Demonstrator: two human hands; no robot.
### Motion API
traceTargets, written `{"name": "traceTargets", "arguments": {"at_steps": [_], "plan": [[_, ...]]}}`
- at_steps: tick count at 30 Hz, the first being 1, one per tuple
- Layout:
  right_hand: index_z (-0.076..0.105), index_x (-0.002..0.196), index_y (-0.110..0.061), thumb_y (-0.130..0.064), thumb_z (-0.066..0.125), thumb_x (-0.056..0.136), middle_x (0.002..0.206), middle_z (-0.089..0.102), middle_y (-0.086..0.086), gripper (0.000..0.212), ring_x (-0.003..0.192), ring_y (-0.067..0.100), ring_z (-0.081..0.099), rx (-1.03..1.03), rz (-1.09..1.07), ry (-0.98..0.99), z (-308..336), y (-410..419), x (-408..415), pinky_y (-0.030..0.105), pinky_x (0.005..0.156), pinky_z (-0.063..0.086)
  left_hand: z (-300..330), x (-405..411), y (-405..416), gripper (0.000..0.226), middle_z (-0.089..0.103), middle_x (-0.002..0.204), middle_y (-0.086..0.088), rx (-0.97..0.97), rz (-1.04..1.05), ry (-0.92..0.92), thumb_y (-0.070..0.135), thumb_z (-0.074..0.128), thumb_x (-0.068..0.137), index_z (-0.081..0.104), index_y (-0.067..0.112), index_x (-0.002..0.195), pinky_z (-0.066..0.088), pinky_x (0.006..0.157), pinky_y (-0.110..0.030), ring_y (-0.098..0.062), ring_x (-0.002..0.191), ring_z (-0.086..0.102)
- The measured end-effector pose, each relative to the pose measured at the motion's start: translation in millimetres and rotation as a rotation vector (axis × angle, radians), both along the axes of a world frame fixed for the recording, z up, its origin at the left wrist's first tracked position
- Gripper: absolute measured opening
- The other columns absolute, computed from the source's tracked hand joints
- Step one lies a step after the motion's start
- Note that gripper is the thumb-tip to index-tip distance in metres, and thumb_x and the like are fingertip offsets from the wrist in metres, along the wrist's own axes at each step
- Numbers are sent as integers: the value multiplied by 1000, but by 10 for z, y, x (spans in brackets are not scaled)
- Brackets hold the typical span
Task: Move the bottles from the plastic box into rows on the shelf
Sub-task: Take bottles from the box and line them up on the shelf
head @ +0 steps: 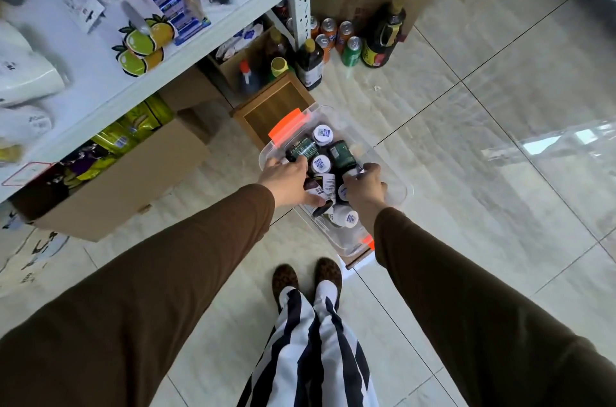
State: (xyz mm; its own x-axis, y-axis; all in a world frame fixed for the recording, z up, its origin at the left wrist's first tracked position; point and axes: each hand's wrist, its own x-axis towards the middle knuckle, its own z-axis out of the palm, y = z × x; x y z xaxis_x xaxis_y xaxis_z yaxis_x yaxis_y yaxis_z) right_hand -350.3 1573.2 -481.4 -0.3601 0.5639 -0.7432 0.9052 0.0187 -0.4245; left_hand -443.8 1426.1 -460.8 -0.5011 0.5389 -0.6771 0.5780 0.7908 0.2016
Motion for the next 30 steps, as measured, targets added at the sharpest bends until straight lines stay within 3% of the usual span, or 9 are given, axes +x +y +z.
{"name": "traceTargets", "arguments": {"at_steps": [4, 9, 13, 16, 20, 22, 24, 27, 30], "plan": [[48, 132, -18, -48, 60, 87, 129, 54, 10, 55, 123, 33, 41, 84, 149, -26, -63, 17, 1, 44, 103, 37, -17, -30, 33, 88, 60, 129, -3, -5, 5, -34, 75, 65, 69, 40, 15, 128, 29, 101, -43, -24, 118, 55], [50, 113, -26, -49, 68, 80, 112, 61, 6, 44, 116, 30, 50, -13, 52, -34, -105, 32, -67, 47, 99, 46, -33, -55, 46, 90, 49, 134, -3, -58, -103, -50, 77, 65, 68, 44, 25, 139, 29, 103, -44, -25, 123, 49], [45, 107, -28, -47, 69, 80, 114, 60, 8, 41, 104, 28, 54, -27, 50, -62, -119, 42, -87, 38, 89, 48, -31, -59, 27, 74, 55, 123, 1, -28, -99, -69, 71, 70, 66, 49, 27, 122, 30, 93, -40, -24, 109, 53], [52, 114, -27, -51, 65, 82, 114, 60, 7, 43, 103, 28, 53, -6, 113, -80, -97, 68, -86, 35, 86, 42, 6, -48, -16, 64, 62, 112, 6, 27, -57, -85, 67, 73, 67, 46, 27, 108, 30, 85, -38, -22, 90, 50], [50, 128, -18, -40, 59, 88, 123, 54, 12, 47, 118, 34, 48, 51, 165, -31, 30, 96, -32, 41, 97, 43, 120, -20, -109, 53, 61, 109, 2, 162, 138, -180, 51, 81, 70, 47, 28, 104, 38, 68, -33, -21, 87, 55], [50, 129, -14, -30, 58, 90, 126, 50, 12, 43, 106, 30, 53, 65, 133, 65, 164, 114, 3, 36, 85, 52, 254, -6, -146, 49, 58, 111, 3, 239, 236, -234, 43, 83, 72, 49, 29, 104, 46, 68, -32, -19, 88, 58], [51, 129, -15, -24, 59, 91, 125, 46, 9, 39, 89, 21, 51, 70, 121, 170, 340, 138, 28, 18, 59, 49, 451, -8, -168, 47, 58, 112, 4, 307, 286, -219, 38, 84, 72, 52, 31, 105, 49, 75, -33, -18, 92, 58], [53, 128, -18, -20, 60, 91, 122, 46, 7, 38, 78, 15, 49, 108, 221, 288, 685, 150, -3, 17, 65, 44, 812, -66, -216, 48, 55, 119, 0, 371, 341, -173, 30, 86, 72, 55, 28, 108, 51, 88, -37, -22, 102, 57], [50, 126, -18, -14, 56, 93, 111, 54, 6, 35, 73, 13, 56, 123, 332, 432, 1173, 137, -133, 14, 53, 44, 1258, -171, -360, 46, 59, 115, 0, 373, 388, -136, 34, 84, 74, 49, 35, 105, 52, 82, -36, -26, 99, 61]]}}
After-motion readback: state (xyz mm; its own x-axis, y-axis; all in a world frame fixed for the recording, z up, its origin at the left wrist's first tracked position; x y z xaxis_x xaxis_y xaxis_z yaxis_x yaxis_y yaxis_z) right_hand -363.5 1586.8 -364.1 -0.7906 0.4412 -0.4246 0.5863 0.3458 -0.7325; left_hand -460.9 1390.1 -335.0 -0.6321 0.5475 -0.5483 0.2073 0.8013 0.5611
